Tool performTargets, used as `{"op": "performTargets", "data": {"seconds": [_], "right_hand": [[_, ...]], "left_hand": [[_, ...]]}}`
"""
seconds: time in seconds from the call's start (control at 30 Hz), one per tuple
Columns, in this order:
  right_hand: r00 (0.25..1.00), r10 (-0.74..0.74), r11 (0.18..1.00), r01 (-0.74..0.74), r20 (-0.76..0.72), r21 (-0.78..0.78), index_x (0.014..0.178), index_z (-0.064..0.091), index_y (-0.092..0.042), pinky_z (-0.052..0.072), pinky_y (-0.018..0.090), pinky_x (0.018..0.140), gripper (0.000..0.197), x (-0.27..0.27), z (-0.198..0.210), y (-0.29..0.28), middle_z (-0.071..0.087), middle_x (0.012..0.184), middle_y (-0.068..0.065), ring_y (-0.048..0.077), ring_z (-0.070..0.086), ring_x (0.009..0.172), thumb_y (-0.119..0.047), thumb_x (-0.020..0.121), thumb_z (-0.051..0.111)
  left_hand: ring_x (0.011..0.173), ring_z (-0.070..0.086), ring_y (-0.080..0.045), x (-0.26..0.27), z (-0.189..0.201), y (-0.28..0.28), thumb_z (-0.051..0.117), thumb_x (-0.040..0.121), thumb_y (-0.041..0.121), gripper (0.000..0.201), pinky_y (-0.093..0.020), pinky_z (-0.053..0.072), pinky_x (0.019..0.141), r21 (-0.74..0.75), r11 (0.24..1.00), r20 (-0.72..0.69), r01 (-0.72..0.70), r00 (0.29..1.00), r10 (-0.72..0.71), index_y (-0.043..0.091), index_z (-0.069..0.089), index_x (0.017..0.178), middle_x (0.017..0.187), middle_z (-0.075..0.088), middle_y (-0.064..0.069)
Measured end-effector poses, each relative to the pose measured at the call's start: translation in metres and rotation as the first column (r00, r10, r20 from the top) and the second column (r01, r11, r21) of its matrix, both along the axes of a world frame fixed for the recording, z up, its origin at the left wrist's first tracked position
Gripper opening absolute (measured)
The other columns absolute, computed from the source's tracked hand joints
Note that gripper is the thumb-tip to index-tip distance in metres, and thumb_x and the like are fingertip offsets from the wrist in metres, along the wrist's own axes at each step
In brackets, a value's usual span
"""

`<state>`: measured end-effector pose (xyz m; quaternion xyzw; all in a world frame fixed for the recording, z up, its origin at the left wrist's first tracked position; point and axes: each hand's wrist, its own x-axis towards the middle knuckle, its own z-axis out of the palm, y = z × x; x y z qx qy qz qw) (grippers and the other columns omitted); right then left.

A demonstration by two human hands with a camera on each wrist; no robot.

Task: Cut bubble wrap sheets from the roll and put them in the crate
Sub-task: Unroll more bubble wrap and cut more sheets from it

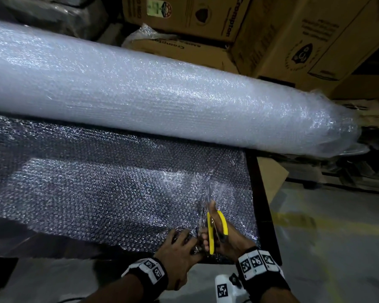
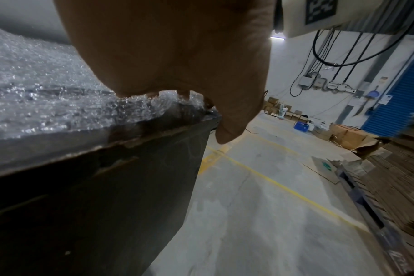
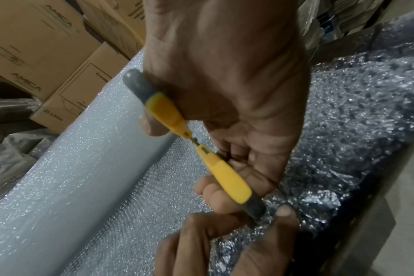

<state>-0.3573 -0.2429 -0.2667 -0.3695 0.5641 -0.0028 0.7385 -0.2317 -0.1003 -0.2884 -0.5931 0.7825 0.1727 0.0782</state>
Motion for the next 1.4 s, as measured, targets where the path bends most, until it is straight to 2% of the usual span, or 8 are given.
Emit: {"op": "performTargets", "data": {"seconds": [0.1,0.3,0.53,0.67,0.83,1.03,1.3,1.4], "right_hand": [[0.999,-0.038,0.999,0.038,-0.018,-0.009,0.062,0.062,-0.007,0.048,0.033,0.055,0.085,0.000,0.001,0.002,0.054,0.063,0.012,0.025,0.053,0.052,-0.091,0.065,0.051],[0.995,0.018,0.998,-0.024,-0.102,-0.057,0.072,0.066,0.001,0.051,0.033,0.053,0.108,0.013,-0.007,0.000,0.060,0.064,0.016,0.027,0.059,0.052,-0.102,0.038,0.056],[0.998,-0.028,0.985,0.017,-0.059,-0.171,0.086,0.063,-0.002,0.046,0.030,0.046,0.097,0.021,0.003,0.000,0.053,0.056,0.008,0.022,0.053,0.046,-0.092,0.052,0.065],[0.992,-0.120,0.959,0.107,-0.034,-0.264,0.119,0.063,-0.007,0.039,0.027,0.040,0.098,0.024,0.005,0.000,0.049,0.052,0.007,0.021,0.046,0.039,-0.081,0.055,0.067],[0.996,-0.077,0.979,0.065,-0.054,-0.195,0.064,0.056,-0.007,0.043,0.027,0.044,0.089,0.029,0.013,-0.010,0.051,0.053,0.009,0.023,0.049,0.041,-0.094,0.046,0.064],[0.994,-0.111,0.966,0.105,-0.013,-0.236,0.085,0.058,-0.013,0.038,0.026,0.042,0.063,0.029,0.018,-0.016,0.049,0.054,0.003,0.017,0.045,0.044,-0.073,0.069,0.066],[0.995,-0.062,0.996,0.056,0.080,0.070,0.068,0.058,-0.006,0.050,0.032,0.056,0.083,0.020,0.030,-0.024,0.051,0.067,0.011,0.023,0.053,0.056,-0.089,0.068,0.054],[0.995,-0.013,0.988,-0.003,0.100,0.151,0.080,0.066,0.002,0.054,0.036,0.067,0.092,0.010,0.041,-0.022,0.058,0.076,0.015,0.027,0.059,0.065,-0.089,0.068,0.057]], "left_hand": [[0.144,0.010,-0.043,0.000,0.002,-0.001,0.065,0.081,0.029,0.074,-0.070,0.003,0.111,0.004,1.000,-0.006,0.006,1.000,-0.006,0.031,0.028,0.145,0.152,0.020,-0.016],[0.142,0.014,-0.043,0.000,0.002,-0.001,0.066,0.079,0.031,0.070,-0.069,0.005,0.110,0.021,1.000,-0.015,0.004,1.000,-0.003,0.030,0.032,0.140,0.150,0.022,-0.015],[0.144,0.010,-0.044,-0.004,-0.003,-0.003,0.067,0.078,0.030,0.074,-0.070,0.002,0.112,0.024,1.000,0.011,-0.020,1.000,0.020,0.028,0.032,0.143,0.154,0.021,-0.017],[0.140,0.025,-0.047,-0.002,-0.006,-0.003,0.074,0.067,0.036,0.075,-0.075,0.015,0.106,0.042,0.999,0.041,0.004,0.999,-0.005,0.027,0.046,0.135,0.148,0.033,-0.018],[0.121,0.049,-0.043,-0.001,-0.011,0.000,0.074,0.047,0.048,0.078,-0.072,0.039,0.094,0.041,0.999,0.041,0.014,0.999,-0.016,0.033,0.059,0.123,0.130,0.046,-0.010],[0.113,0.053,-0.039,-0.001,-0.016,-0.001,0.070,0.039,0.053,0.081,-0.065,0.049,0.086,-0.017,1.000,0.047,0.012,0.999,-0.011,0.041,0.060,0.119,0.123,0.048,-0.005],[0.129,0.035,-0.044,-0.004,-0.011,-0.004,0.072,0.053,0.041,0.081,-0.074,0.028,0.099,0.035,0.999,0.085,0.034,0.996,-0.037,0.036,0.052,0.131,0.139,0.035,-0.012],[0.112,0.053,-0.039,-0.002,-0.008,-0.003,0.078,0.031,0.054,0.080,-0.067,0.042,0.090,0.083,0.997,0.140,0.000,0.990,-0.012,0.038,0.064,0.108,0.122,0.049,-0.008]]}}
